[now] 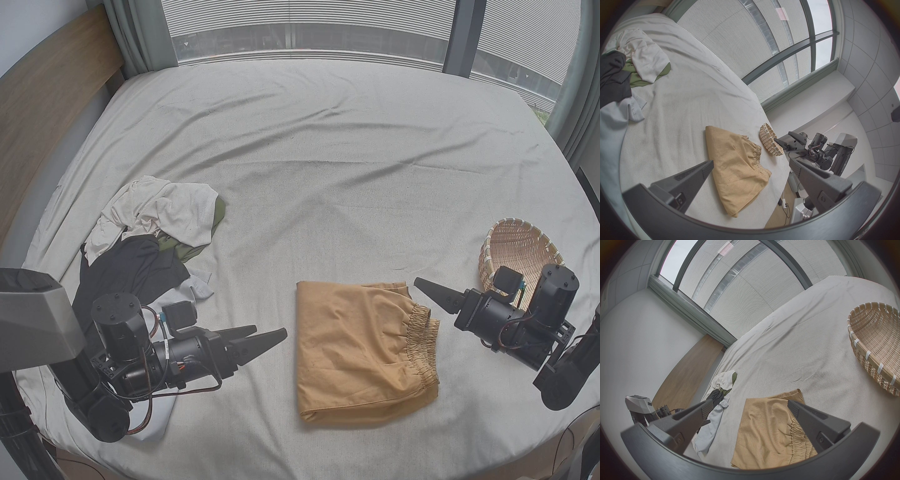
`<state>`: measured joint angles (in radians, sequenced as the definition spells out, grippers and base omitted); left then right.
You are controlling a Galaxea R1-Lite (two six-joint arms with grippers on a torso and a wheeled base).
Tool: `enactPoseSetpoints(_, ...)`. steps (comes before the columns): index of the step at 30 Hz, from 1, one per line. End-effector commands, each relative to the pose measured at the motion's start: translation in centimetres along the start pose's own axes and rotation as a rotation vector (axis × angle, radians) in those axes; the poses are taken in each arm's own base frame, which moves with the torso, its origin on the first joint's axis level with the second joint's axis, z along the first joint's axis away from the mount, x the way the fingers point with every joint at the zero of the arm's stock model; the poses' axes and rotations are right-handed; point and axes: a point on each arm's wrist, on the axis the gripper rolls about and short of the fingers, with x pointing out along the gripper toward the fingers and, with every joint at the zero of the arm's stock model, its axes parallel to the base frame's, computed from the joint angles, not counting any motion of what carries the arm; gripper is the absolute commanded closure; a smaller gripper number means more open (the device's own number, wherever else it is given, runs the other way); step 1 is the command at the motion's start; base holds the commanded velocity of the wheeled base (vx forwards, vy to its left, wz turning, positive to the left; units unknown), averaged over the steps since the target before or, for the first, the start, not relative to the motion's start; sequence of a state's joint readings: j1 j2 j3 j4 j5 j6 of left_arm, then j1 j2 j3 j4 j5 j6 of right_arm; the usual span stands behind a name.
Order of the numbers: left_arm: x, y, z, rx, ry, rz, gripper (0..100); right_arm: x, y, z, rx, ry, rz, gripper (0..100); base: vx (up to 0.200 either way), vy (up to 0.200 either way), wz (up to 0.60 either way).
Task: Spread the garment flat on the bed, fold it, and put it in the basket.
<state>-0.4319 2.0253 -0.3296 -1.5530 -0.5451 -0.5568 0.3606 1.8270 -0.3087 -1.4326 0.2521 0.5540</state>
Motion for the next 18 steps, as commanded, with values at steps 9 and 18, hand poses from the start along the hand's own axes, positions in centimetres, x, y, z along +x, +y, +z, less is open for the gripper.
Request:
enactPoseSetpoints(9,0.05,0.01,-0.37,-0.006,0.013,0.003,0,0.05,0.05,-0.05,0.000,0.002,0.003,0,0.000,0.000,0.00)
enactPoseSetpoints(18,0.32,0.19,-0.82,-0.011,0.028,0.007,0,0.04,-0.02,0.00,0.000,0.001,0.001,0,0.000,0.000,0.00)
